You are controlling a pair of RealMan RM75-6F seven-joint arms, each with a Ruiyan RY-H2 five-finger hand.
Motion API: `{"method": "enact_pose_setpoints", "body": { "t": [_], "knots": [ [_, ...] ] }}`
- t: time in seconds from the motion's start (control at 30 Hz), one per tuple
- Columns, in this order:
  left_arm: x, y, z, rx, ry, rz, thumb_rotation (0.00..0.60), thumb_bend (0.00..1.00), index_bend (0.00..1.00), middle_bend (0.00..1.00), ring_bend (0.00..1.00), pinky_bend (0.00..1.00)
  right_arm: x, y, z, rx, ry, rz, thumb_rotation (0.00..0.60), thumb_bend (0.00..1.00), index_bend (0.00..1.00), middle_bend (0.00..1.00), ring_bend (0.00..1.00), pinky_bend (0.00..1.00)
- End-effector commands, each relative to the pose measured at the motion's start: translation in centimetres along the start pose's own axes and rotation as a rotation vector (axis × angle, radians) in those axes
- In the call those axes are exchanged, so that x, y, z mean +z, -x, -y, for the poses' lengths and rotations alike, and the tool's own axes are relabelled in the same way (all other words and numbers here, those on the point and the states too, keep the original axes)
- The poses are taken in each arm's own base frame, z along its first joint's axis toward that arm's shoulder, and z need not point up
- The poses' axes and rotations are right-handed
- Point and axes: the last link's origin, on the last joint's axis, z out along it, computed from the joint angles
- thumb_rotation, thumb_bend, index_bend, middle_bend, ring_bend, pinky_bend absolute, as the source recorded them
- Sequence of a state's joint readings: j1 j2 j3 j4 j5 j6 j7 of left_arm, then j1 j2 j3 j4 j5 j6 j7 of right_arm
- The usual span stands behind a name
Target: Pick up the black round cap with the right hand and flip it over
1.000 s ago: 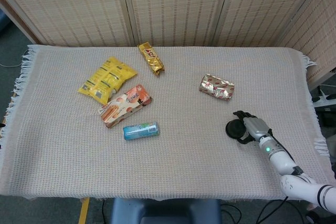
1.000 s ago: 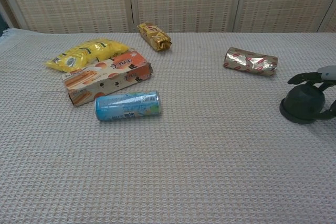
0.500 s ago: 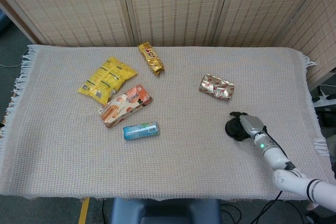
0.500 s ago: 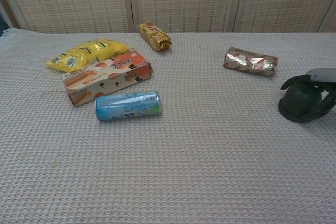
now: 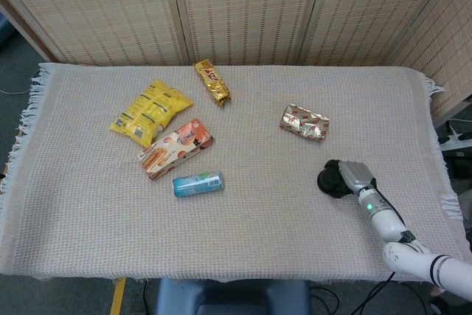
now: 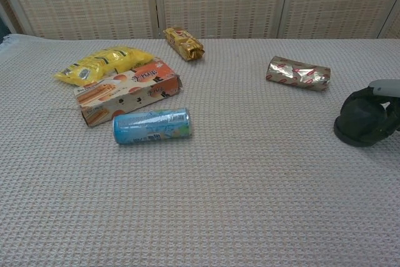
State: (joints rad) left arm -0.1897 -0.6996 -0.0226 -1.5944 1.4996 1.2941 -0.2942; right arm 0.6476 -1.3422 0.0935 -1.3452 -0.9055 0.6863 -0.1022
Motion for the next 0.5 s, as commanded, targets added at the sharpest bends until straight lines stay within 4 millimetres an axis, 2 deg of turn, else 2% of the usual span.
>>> {"method": "enact_pose_setpoints", "body": {
  "t": [0.03, 0.17, 0.3, 0.5],
  "knots": [
    [0.0, 0.0, 0.0, 0.0, 0.0, 0.0, 0.6, 0.44, 0.26, 0.0, 0.0, 0.23, -0.1, 0.1, -0.1, -0.005, 0.002, -0.004, 0.6, 0.26, 0.54, 0.46, 0.58, 0.71],
    [0.0, 0.0, 0.0, -0.001, 0.001, 0.001, 0.6, 0.44, 0.26, 0.0, 0.0, 0.23, -0.5, -0.2, -0.9, -0.027, 0.022, -0.035, 0.6, 0.32, 0.61, 0.52, 0.64, 0.77],
    [0.0, 0.1, 0.0, 0.001, 0.003, 0.003, 0.6, 0.44, 0.26, 0.0, 0.0, 0.23, -1.4, -0.7, -0.4, -0.009, -0.01, -0.106, 0.6, 0.32, 0.62, 0.52, 0.64, 0.77],
    [0.1, 0.2, -0.1, 0.003, 0.004, 0.006, 0.6, 0.44, 0.26, 0.0, 0.0, 0.23, -4.9, -1.5, 1.5, 0.069, -0.252, -0.324, 0.6, 0.33, 0.64, 0.55, 0.65, 0.78]
  ]
}}
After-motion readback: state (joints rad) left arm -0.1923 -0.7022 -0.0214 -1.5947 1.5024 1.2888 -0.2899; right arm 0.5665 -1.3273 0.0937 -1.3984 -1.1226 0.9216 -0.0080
